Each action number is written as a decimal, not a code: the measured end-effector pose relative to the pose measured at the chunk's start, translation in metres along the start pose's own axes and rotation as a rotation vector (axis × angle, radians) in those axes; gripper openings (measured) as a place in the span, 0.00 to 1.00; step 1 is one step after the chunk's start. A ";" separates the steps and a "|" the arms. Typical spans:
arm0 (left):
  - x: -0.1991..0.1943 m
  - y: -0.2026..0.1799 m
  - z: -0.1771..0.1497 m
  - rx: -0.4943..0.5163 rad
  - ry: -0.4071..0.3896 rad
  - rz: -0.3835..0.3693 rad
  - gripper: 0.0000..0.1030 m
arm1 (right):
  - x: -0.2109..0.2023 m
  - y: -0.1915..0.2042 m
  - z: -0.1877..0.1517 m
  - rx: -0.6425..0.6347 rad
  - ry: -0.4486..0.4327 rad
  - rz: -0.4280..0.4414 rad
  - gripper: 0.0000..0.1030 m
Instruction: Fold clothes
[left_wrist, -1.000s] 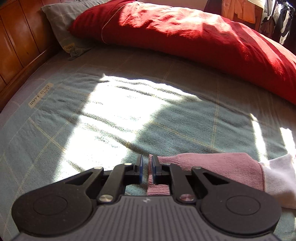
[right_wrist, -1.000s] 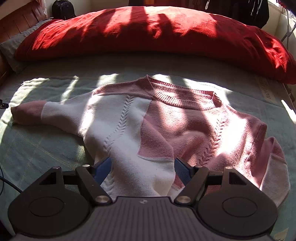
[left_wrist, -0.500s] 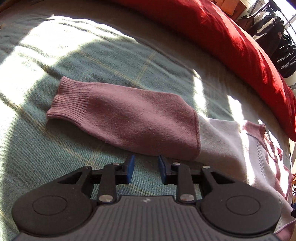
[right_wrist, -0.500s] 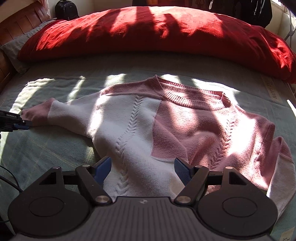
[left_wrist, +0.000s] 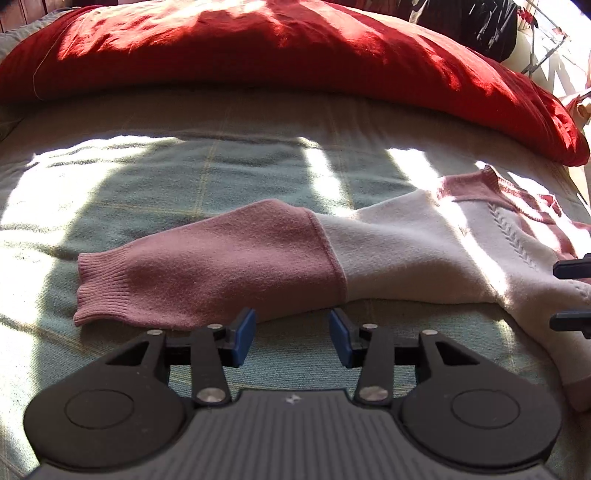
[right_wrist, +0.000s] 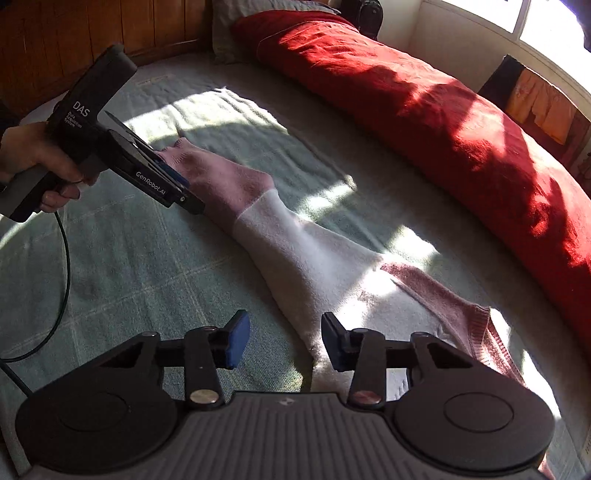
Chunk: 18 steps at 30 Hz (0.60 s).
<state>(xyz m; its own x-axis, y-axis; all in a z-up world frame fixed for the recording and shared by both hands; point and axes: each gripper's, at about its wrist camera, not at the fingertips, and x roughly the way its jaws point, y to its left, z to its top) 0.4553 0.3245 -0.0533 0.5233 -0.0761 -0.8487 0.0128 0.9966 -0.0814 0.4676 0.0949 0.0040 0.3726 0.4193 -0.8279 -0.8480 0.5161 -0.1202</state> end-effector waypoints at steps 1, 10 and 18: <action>0.000 -0.002 -0.003 0.031 0.005 0.013 0.44 | 0.009 0.003 0.004 -0.025 0.008 0.008 0.38; -0.003 -0.016 -0.032 0.303 0.052 0.125 0.63 | 0.077 0.016 0.018 -0.191 0.126 0.003 0.37; 0.003 -0.021 -0.030 0.323 0.037 0.089 0.70 | 0.109 0.020 0.024 -0.337 0.174 0.000 0.37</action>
<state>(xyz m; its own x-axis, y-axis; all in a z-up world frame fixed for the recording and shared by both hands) 0.4308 0.3028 -0.0700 0.5035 0.0168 -0.8638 0.2406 0.9575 0.1588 0.5003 0.1689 -0.0754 0.3272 0.2710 -0.9052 -0.9353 0.2291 -0.2695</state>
